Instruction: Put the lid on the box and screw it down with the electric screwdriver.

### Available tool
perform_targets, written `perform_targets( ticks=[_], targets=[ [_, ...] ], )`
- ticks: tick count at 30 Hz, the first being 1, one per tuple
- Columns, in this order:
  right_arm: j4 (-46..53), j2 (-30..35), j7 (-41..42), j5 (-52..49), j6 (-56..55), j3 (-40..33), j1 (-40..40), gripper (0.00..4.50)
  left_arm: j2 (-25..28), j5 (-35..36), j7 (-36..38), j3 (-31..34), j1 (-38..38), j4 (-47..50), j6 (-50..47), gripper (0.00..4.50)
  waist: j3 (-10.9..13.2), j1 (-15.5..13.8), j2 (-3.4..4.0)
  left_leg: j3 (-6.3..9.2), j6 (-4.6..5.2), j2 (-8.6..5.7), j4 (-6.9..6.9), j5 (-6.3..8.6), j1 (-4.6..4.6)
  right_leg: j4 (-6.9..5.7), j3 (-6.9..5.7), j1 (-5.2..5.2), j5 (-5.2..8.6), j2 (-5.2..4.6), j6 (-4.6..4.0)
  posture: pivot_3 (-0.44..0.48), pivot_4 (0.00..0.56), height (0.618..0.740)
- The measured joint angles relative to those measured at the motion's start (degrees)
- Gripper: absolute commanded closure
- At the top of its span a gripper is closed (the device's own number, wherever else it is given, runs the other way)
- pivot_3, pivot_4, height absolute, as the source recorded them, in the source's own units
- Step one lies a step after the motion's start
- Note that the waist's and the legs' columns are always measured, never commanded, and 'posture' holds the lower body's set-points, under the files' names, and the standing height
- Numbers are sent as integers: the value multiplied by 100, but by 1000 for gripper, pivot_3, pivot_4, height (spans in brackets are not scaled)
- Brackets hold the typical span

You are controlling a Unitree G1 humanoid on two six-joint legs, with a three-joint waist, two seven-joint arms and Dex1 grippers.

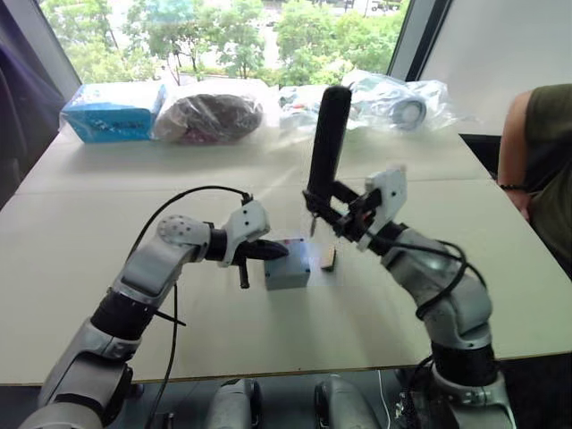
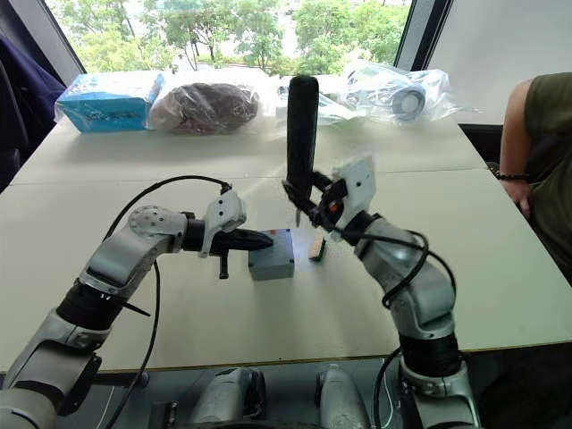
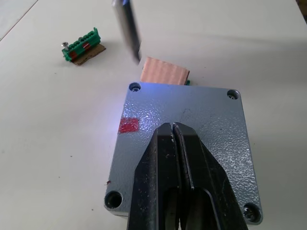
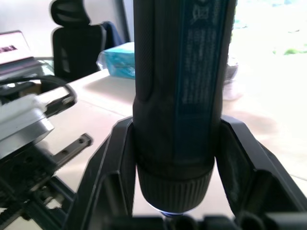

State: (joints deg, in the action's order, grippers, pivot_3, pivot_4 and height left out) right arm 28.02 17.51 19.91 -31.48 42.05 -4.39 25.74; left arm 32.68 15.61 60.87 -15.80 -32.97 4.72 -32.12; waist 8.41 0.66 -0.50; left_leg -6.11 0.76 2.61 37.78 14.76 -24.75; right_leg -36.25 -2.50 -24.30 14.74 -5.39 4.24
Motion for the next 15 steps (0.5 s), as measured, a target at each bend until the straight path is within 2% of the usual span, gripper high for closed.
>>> perform_targets(
  ticks=[8,12,15],
  targets=[
    [-46,478,-1371,-1492,2216,-1449,1837,2706,-344,587,-353,702,-344,-72,-623,4500,57,-18,10,14,2,11,24,-2,-42,-12,-26,-25,-21,47,38,0,150,740],
    [-485,1228,-1642,-1560,3354,-1802,1743,2706,-424,791,-393,1042,-510,7,-466,4500,57,-30,8,11,10,-3,29,3,-57,5,-29,-23,-26,36,47,0,150,740],
    [-931,1946,-1576,-1403,4172,-1780,1279,2706,-353,515,-365,813,-543,-15,-76,4500,58,-32,10,7,20,-12,31,8,-63,14,-27,-24,-30,33,55,0,150,740]
  ],
)
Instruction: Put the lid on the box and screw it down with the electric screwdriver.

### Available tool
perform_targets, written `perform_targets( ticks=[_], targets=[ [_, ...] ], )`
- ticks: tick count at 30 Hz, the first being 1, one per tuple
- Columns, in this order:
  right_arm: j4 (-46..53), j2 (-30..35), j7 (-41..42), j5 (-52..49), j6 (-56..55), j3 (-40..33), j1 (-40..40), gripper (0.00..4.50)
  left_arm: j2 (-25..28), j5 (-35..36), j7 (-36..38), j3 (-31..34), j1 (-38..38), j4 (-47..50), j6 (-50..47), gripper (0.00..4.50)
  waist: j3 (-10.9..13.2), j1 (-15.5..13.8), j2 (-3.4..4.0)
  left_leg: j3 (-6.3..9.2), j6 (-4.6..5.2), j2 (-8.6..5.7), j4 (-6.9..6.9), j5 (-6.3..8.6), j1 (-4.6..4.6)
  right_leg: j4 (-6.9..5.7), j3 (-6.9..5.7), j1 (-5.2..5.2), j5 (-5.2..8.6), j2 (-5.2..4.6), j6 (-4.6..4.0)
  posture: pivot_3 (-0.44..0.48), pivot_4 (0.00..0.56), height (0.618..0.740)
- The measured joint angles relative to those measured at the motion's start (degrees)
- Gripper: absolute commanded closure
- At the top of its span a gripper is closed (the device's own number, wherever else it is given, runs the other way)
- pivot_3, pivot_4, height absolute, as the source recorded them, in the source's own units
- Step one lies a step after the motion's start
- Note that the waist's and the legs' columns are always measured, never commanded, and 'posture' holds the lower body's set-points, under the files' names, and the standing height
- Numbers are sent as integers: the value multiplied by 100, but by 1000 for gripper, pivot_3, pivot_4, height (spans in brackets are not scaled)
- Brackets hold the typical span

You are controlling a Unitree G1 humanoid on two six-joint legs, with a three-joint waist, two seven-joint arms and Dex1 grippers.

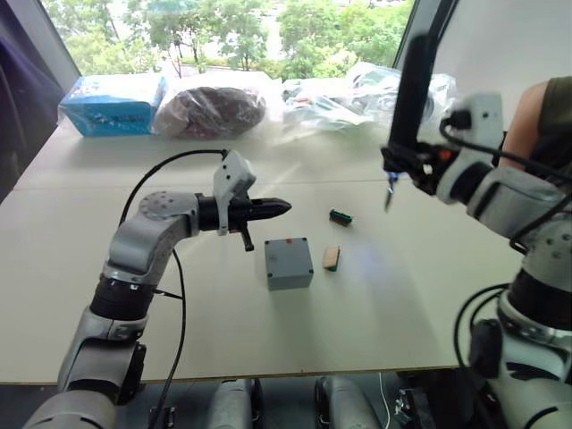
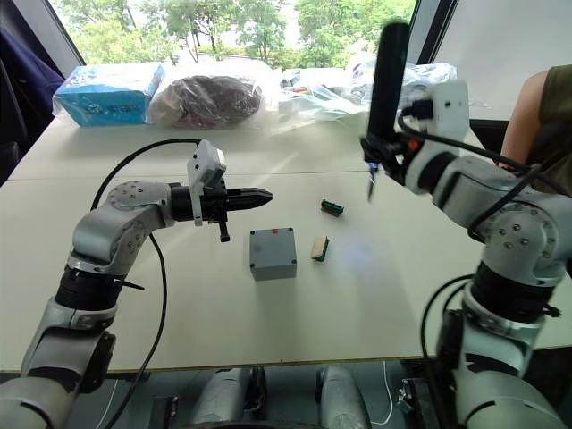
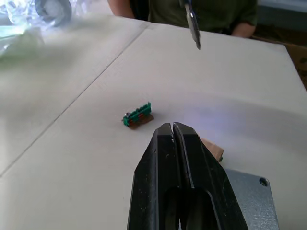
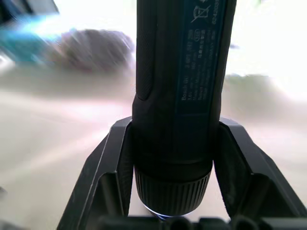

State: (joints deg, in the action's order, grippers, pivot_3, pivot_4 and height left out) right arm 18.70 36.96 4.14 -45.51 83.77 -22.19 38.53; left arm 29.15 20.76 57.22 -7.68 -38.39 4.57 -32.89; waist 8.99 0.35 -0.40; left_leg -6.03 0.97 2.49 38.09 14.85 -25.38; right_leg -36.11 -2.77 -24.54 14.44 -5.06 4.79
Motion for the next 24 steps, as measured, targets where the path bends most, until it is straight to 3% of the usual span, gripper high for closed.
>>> perform_targets(
  ticks=[4,9,15,21,22,23,24],
  targets=[
    [-733,530,194,77,830,-19,-342,2706,257,239,682,-440,12,349,-251,4500,11,33,2,-3,0,0,-1,0,0,-1,1,-6,1,8,3,0,150,740],
    [-1635,1033,311,-450,835,152,-589,2706,666,493,1303,-744,86,955,-520,4500,29,52,25,1,-6,15,-1,-3,9,-7,12,-7,1,42,2,0,150,740],
    [-2527,1364,304,-1032,835,724,-565,2706,690,481,1321,-866,178,1017,-551,4500,31,23,23,3,-8,16,1,-5,5,-6,17,-7,1,45,2,0,150,740],
    [-3056,1375,383,-922,836,1087,-244,2706,732,477,1250,-865,221,1016,-552,4500,34,27,18,-2,-8,14,8,-5,5,-4,23,-7,-1,42,7,0,150,740],
    [-3087,1375,416,-881,836,1140,-202,1705,754,476,1243,-865,228,1016,-551,4500,34,27,18,-2,-8,15,8,-5,5,-5,23,-7,-2,43,7,0,150,740],
    [-3096,1375,425,-859,835,1179,-178,1663,771,474,1239,-865,230,1016,-551,4500,34,28,18,-2,-8,15,8,-5,5,-5,23,-7,-2,43,7,0,150,740],
    [-3122,1376,473,-846,835,1206,-149,1331,787,474,1231,-865,231,1016,-551,4500,34,28,18,-2,-8,15,8,-5,5,-5,23,-7,-2,43,7,0,150,740]
  ],
)
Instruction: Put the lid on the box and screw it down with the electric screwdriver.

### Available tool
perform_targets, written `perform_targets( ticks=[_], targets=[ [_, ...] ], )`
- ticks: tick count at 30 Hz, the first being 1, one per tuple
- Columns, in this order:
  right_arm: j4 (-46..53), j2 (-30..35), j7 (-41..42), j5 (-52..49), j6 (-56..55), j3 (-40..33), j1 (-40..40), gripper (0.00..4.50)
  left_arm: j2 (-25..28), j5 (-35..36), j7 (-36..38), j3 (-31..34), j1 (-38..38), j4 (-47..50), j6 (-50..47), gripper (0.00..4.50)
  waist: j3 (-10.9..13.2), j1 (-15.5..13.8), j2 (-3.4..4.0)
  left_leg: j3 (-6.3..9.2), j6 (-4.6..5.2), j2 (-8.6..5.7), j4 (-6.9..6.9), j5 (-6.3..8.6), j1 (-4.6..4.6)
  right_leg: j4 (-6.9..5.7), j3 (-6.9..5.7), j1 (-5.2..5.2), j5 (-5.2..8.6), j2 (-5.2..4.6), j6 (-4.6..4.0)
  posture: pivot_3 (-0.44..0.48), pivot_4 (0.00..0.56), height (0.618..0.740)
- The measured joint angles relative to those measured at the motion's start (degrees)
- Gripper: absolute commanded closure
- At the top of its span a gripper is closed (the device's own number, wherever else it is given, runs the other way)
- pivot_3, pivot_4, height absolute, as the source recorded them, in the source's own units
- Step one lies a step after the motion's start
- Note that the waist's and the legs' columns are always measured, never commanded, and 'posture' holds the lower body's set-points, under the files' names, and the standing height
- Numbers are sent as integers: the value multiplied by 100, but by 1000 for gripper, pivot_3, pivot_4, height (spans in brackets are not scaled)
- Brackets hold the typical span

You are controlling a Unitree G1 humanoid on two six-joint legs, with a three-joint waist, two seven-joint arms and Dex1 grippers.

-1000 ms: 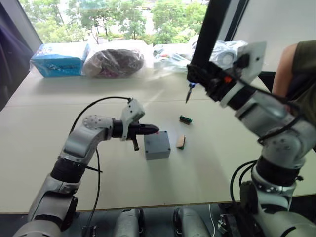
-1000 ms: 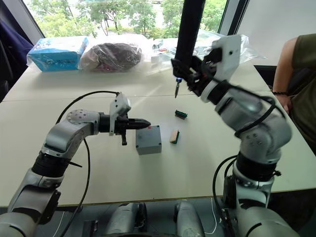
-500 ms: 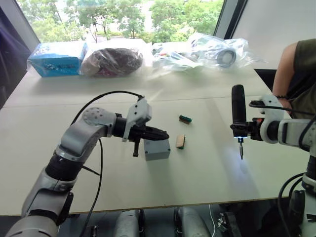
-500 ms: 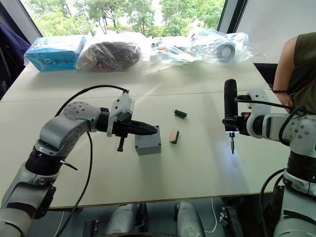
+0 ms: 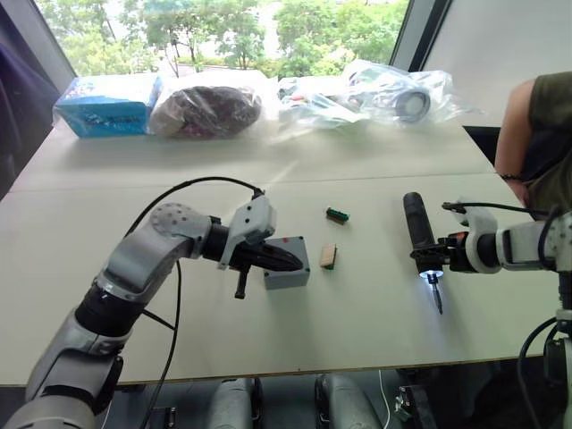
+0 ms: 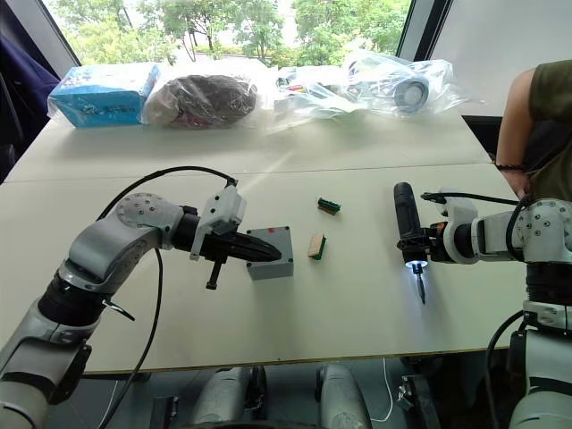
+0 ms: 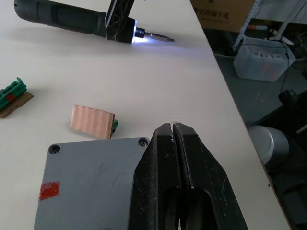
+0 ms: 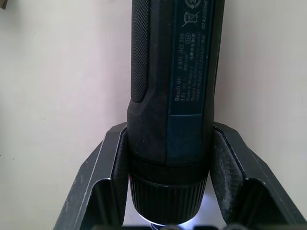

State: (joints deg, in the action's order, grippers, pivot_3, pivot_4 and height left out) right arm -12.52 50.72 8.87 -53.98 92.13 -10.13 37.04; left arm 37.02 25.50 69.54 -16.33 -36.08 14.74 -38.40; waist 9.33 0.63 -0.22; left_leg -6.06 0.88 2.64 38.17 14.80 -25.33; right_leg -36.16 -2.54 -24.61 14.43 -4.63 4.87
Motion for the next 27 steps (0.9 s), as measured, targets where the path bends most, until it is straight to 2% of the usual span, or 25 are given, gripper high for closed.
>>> perform_targets(
  ticks=[2,4,9,18,21,24,27],
  targets=[
    [23,3,132,71,0,46,32,568,38,1,-46,7,8,1,-1,4500,0,-3,-1,1,0,1,0,0,0,0,0,1,0,1,0,0,150,740],
    [168,2,250,234,-9,98,31,37,143,2,-87,49,27,-1,-5,4500,0,-4,-1,1,0,1,2,0,0,0,0,1,0,0,0,0,150,740],
    [430,1,474,620,-88,185,32,37,336,2,-74,192,21,-61,10,4500,0,-14,-1,0,0,0,3,0,-1,0,0,1,-1,-1,1,0,150,740],
    [1602,57,1042,691,-157,34,518,37,513,8,-162,780,-375,-931,54,4500,1,-7,0,0,-2,4,3,-1,-1,-5,-2,-3,-1,2,2,0,150,740],
    [1999,144,1336,715,-568,-5,505,37,512,12,-283,1006,-416,-1196,35,4500,1,-10,0,-2,-2,3,4,-1,-2,-5,-2,-2,-1,0,3,0,150,740],
    [2660,68,1850,820,-1645,-173,44,37,517,-150,-466,1024,-263,-1241,117,4500,-1,-14,-1,-1,-1,2,3,-1,3,-2,-2,4,-3,0,7,0,150,740],
    [3769,86,2722,940,-2795,212,-912,37,488,-330,-612,784,293,-1203,98,4500,1,-10,-4,0,-5,4,5,-3,1,-8,-3,1,-2,2,10,0,150,740]
  ],
)
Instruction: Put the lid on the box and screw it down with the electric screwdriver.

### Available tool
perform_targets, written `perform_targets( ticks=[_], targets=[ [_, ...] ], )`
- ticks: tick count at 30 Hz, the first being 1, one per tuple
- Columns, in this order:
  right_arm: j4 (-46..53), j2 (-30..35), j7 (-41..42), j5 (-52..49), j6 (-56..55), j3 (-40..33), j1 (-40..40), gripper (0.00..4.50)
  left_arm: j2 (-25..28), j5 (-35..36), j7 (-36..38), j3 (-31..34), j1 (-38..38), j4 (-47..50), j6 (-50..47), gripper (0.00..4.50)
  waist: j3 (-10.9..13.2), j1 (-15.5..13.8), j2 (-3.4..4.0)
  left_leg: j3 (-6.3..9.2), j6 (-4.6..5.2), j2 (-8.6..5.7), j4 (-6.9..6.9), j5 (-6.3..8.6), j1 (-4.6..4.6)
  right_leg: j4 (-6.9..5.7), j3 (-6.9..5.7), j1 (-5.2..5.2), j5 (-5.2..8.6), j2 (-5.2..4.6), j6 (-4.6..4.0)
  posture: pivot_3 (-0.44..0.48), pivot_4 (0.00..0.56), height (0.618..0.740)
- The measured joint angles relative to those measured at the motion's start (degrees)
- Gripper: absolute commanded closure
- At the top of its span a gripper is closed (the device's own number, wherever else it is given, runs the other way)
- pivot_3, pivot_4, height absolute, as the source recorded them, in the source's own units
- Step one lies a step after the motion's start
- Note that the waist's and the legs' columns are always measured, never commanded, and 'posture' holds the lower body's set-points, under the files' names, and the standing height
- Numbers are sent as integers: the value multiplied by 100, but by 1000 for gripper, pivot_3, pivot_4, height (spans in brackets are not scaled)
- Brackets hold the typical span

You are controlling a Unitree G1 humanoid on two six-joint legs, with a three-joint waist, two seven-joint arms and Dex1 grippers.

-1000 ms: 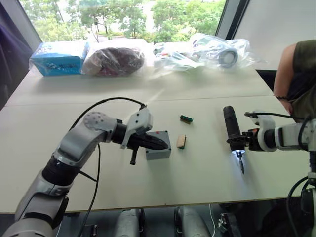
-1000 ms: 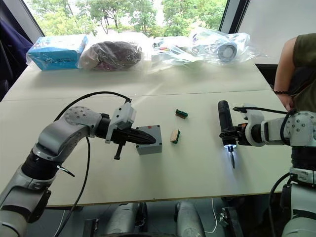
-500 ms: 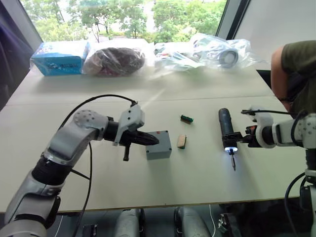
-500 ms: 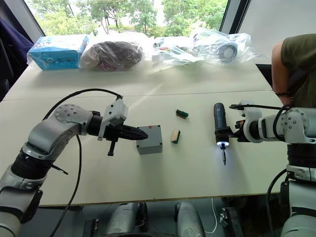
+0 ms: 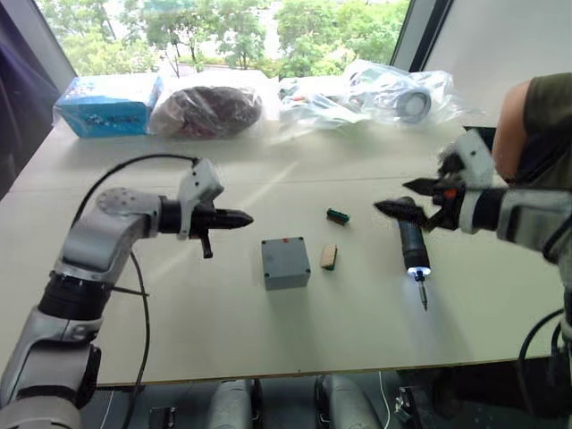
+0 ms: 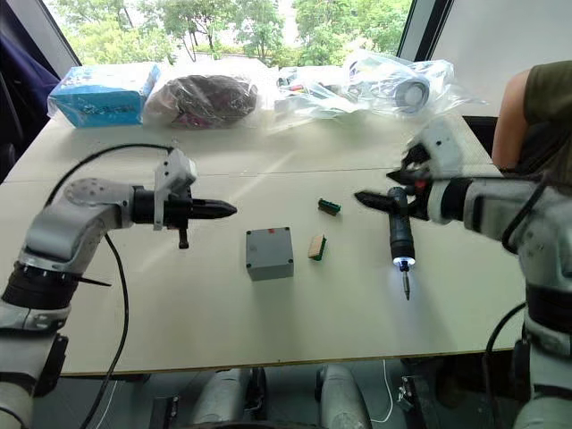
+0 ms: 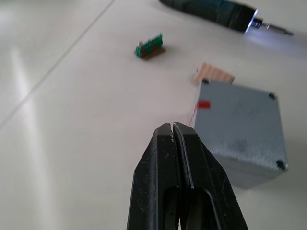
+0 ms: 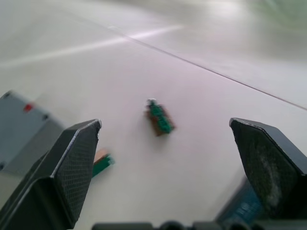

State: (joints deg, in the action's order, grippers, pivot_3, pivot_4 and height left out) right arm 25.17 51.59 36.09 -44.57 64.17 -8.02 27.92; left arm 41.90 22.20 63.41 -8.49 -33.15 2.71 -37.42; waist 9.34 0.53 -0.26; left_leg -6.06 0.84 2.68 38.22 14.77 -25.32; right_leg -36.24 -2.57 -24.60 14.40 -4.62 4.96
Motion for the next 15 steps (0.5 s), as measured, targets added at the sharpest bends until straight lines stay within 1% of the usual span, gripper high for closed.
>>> perform_targets(
  ticks=[2,5,10,15],
  targets=[
    [481,53,396,115,-397,434,-437,37,-19,-64,-38,-208,224,190,-60,4500,2,1,-5,0,-1,0,8,-1,-1,-6,0,0,-1,-1,1,0,150,740],
    [902,-28,714,162,-643,1038,-745,37,5,-254,-106,-419,401,434,-47,4500,2,-8,-5,1,-1,0,13,-1,2,-7,0,5,-3,-3,2,0,150,740],
    [871,-472,653,613,-954,1771,-727,37,-21,-459,-150,-619,448,440,-29,4500,-3,-7,-14,5,-5,-1,15,-3,5,-8,0,6,-3,-1,-1,0,150,740],
    [635,-799,583,885,-1036,2064,-692,37,-126,-511,-152,-649,379,426,-23,4500,-4,-17,-15,3,-5,-2,18,-3,3,-9,0,6,-3,-2,0,0,150,740]
  ],
)
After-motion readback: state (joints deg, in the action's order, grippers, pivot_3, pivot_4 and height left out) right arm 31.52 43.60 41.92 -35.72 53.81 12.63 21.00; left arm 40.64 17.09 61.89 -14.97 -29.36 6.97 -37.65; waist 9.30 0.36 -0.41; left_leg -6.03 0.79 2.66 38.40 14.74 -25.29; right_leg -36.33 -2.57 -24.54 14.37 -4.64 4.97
